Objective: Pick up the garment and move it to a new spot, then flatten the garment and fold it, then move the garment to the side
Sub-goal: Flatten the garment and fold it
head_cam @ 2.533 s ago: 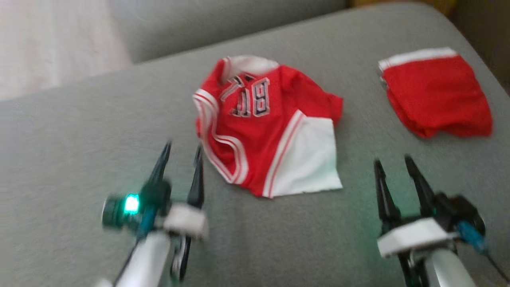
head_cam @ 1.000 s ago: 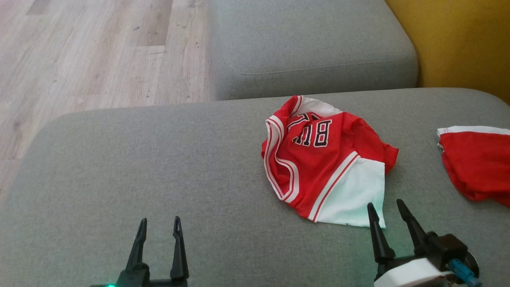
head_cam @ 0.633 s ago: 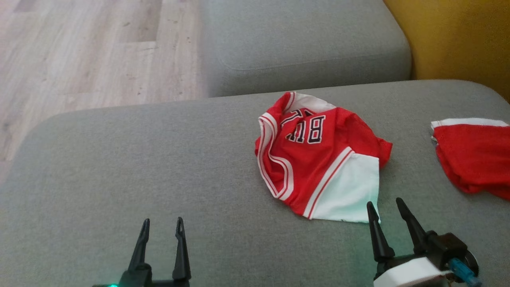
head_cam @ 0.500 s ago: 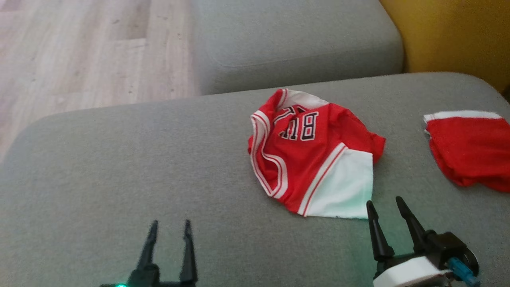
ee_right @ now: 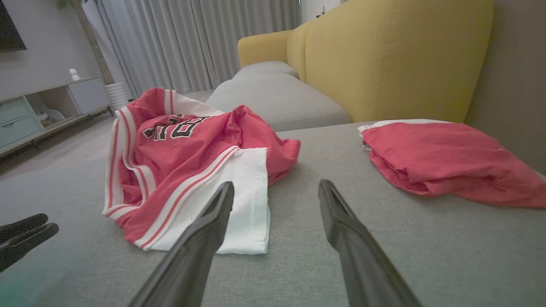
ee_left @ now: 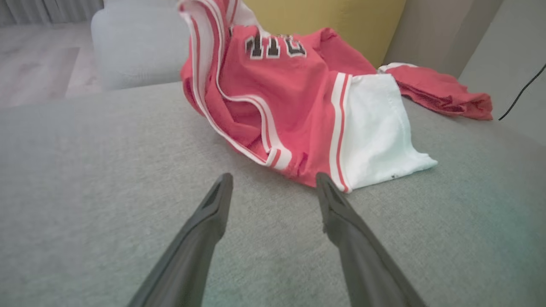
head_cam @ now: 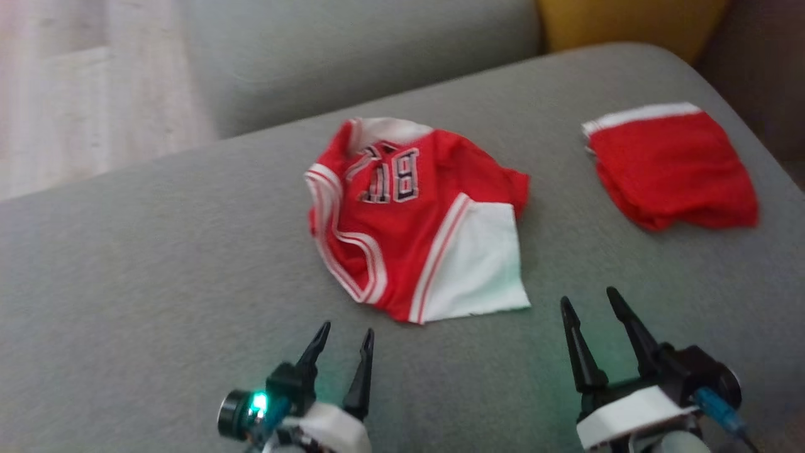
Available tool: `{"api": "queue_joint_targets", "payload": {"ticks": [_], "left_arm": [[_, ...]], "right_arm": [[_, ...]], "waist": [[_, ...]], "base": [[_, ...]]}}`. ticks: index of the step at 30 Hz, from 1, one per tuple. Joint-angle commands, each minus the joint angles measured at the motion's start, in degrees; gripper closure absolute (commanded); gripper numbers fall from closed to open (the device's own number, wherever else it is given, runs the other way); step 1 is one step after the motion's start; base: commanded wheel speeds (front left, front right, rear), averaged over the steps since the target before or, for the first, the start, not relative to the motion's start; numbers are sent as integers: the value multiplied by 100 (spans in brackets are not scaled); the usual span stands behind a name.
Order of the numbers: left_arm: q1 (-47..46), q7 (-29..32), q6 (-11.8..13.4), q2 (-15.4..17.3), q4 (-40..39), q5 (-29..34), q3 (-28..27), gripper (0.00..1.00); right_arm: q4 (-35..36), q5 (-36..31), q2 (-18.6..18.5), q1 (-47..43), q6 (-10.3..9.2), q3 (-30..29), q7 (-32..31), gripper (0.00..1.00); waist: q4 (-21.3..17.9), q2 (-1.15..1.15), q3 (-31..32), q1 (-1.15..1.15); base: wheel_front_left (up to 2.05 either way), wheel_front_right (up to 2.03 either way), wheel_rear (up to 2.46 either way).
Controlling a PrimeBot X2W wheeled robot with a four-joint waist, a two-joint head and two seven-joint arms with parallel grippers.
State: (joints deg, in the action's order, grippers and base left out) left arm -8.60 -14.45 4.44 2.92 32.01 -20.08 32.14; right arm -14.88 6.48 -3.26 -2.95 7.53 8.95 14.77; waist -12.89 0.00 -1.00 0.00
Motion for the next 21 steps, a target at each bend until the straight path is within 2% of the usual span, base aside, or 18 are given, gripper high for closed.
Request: {"api": "queue_joint_targets", "payload": {"ticks": [1,9,13,15,16,18,21], "left_arm": [[-421,-55,-21,-4,30,-184,-53,0],[-1197,-55,-66,-4,878,-1434,313,0],[-1426,-55,-164,-4,1227,-1828,520,0],[-1554,-55,-243,-4,1231,-1914,577,76],[-1636,-55,-352,-4,1067,-1896,523,100],[-1684,-55,-378,-4,902,-1747,406,100],[-1710,-55,-569,-4,515,-1569,285,100]], "right_arm": [[217,-31,-91,341,-4,157,23,0],[225,23,-104,542,-4,348,23,0],[203,56,-99,600,-4,426,23,0],[190,71,-96,621,-4,460,23,0],[180,82,-91,630,-4,480,23,0],[169,91,-84,627,-4,496,23,0],[145,104,-73,591,-4,515,23,0]], "waist": [[-312,0,-260,0],[-814,0,-533,0],[-973,0,-559,0],[-1031,0,-554,0],[-1078,0,-534,0],[-1115,0,-490,0],[-1149,0,-389,0]], "base": [[0,0,0],[0,0,0],[0,0,0],[0,0,0],[0,0,0],[0,0,0],[0,0,0]]}}
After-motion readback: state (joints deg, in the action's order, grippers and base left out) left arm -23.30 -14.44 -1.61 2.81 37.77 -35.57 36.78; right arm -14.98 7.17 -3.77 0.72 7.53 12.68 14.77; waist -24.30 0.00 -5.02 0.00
